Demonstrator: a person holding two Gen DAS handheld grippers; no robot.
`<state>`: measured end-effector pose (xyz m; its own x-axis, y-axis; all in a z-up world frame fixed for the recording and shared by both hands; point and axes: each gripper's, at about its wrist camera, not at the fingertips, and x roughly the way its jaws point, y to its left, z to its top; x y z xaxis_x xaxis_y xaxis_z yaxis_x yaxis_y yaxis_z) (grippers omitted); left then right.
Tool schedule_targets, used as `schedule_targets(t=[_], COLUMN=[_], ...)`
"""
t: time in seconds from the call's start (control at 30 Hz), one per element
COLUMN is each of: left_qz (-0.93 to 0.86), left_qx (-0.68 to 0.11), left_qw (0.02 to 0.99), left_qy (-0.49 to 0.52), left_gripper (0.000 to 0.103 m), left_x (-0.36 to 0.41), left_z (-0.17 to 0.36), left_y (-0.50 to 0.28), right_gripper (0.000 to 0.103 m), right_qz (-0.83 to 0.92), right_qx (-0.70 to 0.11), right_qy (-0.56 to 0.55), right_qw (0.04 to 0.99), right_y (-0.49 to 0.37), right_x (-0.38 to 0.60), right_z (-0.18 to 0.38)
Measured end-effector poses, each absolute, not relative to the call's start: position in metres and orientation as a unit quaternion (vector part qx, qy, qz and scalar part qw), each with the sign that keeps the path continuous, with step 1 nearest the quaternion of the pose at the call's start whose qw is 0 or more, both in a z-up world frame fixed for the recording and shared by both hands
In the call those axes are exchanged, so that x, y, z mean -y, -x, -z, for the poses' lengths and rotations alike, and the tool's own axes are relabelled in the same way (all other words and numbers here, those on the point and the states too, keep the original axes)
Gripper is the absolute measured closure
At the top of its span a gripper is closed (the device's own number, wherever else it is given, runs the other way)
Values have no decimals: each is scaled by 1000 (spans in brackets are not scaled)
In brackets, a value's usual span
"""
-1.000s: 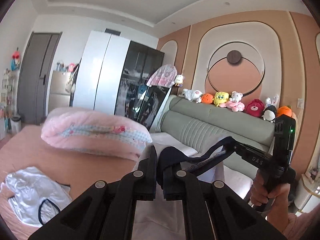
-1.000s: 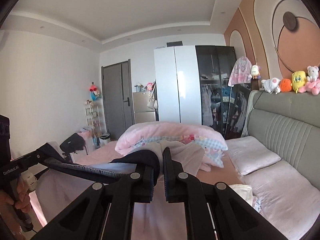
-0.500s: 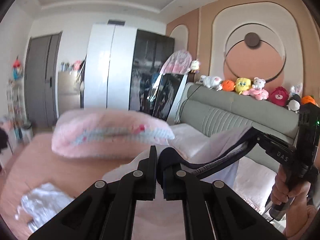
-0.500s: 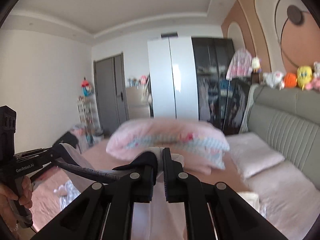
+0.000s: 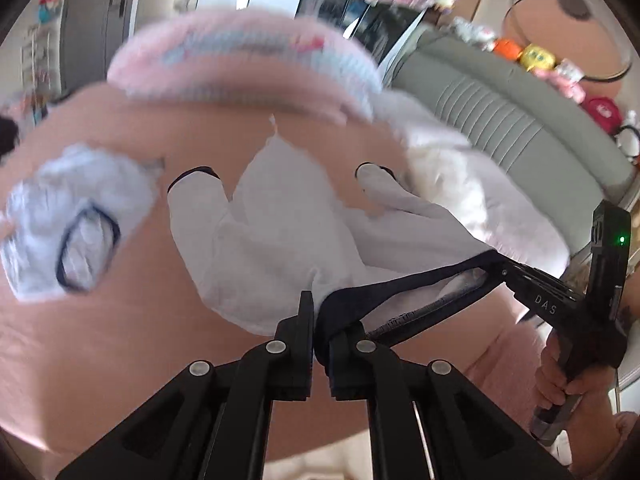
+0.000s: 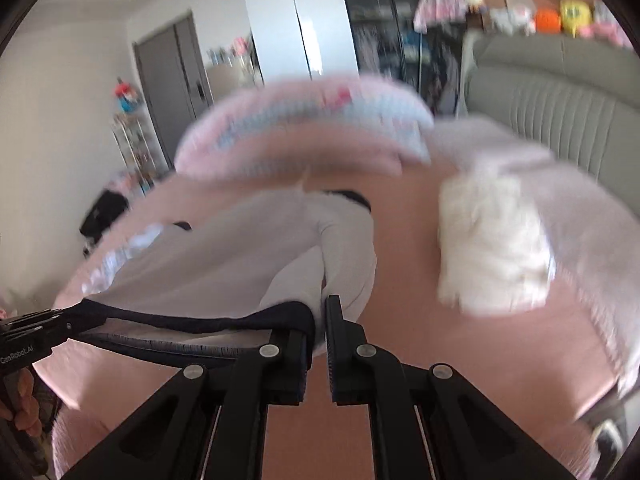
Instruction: Fold clothes
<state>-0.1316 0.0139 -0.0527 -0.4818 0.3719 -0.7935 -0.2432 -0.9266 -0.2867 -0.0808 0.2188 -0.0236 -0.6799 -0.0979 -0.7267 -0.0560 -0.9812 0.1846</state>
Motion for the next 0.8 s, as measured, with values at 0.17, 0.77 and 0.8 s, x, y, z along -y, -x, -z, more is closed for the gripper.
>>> schedule_targets(t=[0.17,0.77,0.8], left_qz=[-789,-799,-800], left_qx=[101,170,155], left_qw=[181,144,139], left_qy=[579,558,563], left_gripper=[96,56,56], left_x=[-21,19,12], left_z=[147,142,145], left_y=[125,139,144], right_gripper=[96,86,86], right_qz=[825,840,842], right_qx=[114,106,98], right_qy=[-553,-530,-529], right_qw=[22,35,44], right_y=[73,86,92], right_x=[-228,-265,-257], right_z=[139,118,121])
